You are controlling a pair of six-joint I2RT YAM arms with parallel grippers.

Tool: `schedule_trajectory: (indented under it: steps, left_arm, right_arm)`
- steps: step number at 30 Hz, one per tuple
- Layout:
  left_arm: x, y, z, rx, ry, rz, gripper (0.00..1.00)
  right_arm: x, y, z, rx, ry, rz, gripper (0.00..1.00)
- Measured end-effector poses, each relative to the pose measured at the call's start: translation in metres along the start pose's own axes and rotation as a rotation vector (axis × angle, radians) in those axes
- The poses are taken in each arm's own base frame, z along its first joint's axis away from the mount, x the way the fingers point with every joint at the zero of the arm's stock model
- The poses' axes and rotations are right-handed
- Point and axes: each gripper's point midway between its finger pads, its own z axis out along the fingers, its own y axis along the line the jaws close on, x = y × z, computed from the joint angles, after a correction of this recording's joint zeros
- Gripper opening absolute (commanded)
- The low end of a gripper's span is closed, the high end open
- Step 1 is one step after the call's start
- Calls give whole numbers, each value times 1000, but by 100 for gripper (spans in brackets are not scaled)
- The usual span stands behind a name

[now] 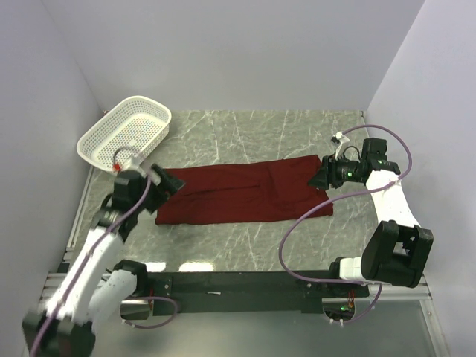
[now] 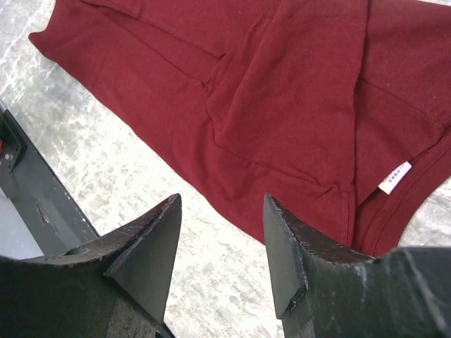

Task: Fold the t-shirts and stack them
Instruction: Fold the tshirt

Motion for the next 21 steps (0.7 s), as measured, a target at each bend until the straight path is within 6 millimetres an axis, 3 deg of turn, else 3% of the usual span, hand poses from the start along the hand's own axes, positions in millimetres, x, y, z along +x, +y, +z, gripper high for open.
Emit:
schedule_trajectory:
  steps: [3,5,8,10,13,15,21]
  left_arm:
    - [0,-29,40,32,132,179,99]
    - [7,-56,78,64,249,357,99]
    - [31,-103,145,169,389,720,99]
    - [53,-122,176,252,457,941,99]
    - [90,-133,204,380,573,1206,97]
    - [102,-140,217,453,620,1300,96]
    - [97,-178,253,591,565,1456,96]
  right_arm:
    - [0,-1,0,4,2,1,57]
    - [1,-1,0,7,5,3,57]
    - [1,-2,-1,14,6,3,58]
    - [1,-3,-2,19,3,5,58]
    - [0,-6,-6,34,-9,10,58]
    - [-2,-8,-9,44,-18,11,58]
    - [-2,-11,-13,54,-26,20,58]
